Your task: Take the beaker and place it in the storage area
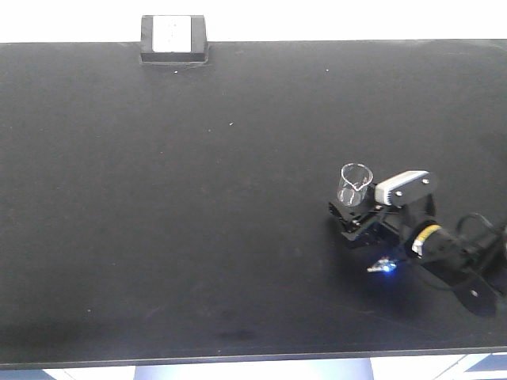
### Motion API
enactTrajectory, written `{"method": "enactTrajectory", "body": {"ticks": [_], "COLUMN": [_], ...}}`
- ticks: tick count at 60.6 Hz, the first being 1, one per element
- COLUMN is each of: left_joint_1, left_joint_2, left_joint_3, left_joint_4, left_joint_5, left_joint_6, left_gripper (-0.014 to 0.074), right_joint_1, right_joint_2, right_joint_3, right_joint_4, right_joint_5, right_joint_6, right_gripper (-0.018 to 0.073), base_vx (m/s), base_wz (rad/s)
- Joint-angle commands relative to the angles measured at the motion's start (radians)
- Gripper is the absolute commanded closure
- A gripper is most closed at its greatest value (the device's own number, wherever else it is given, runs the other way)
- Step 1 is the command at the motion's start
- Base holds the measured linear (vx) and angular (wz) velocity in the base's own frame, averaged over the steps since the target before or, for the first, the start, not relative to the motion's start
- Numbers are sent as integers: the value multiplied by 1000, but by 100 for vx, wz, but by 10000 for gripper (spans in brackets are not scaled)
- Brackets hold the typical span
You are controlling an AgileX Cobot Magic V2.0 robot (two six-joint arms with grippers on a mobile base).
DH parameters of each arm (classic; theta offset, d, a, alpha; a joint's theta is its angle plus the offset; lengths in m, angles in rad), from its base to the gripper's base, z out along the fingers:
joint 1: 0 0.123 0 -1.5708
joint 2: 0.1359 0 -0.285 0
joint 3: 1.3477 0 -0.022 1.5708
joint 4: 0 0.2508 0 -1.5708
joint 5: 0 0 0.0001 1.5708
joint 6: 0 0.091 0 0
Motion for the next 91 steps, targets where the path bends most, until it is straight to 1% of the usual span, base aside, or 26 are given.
{"method": "enactTrajectory", "body": {"ticks": [1, 11, 14, 19, 23, 28, 29, 35, 40, 45, 52, 63, 72, 91], "left_joint_1": [-6, -6, -6, -6, -6, -6, -6, -6, -6, -6, -6, -6, -6, -6], "left_joint_2": [-18, -18, -18, -18, -18, -18, -18, -18, -18, -18, -18, -18, -18, -18], "left_joint_3": [22, 22, 22, 22, 22, 22, 22, 22, 22, 22, 22, 22, 22, 22], "left_joint_4": [-6, -6, -6, -6, -6, -6, -6, -6, -6, -6, -6, -6, -6, -6], "left_joint_5": [-85, -85, -85, -85, -85, -85, -85, -85, -85, -85, -85, -85, -85, -85], "left_joint_6": [-6, -6, -6, -6, -6, -6, -6, -6, -6, -6, -6, -6, -6, -6], "left_gripper": [605, 605, 605, 605, 605, 605, 605, 605, 605, 605, 605, 605, 605, 605], "right_joint_1": [-4, -4, -4, -4, -4, -4, -4, -3, -3, -3, -3, -4, -4, -4], "right_joint_2": [-110, -262, -324, -433, -546, -691, -731, -931, -1060, -1198, -1365, -1545, -1644, -1679], "right_joint_3": [43, 127, 140, 147, 142, 124, 118, 81, 51, 29, 26, 26, 26, 26], "right_joint_4": [49, 81, 82, 80, 80, 74, 73, 70, 70, 70, 70, 76, 76, 76], "right_joint_5": [-151, -68, -10, 160, 332, 538, 590, 803, 958, 1099, 1198, 1259, 1263, 1263], "right_joint_6": [-5, 5, 39, 127, 182, 220, 225, 261, 305, 309, 306, 306, 306, 306], "right_gripper": [-30, -18, 2, 73, 158, 330, 377, 569, 571, 569, 567, 567, 567, 567], "base_vx": [0, 0, 0, 0, 0, 0, 0, 0, 0, 0, 0, 0, 0, 0], "base_wz": [0, 0, 0, 0, 0, 0, 0, 0, 0, 0, 0, 0, 0, 0]}}
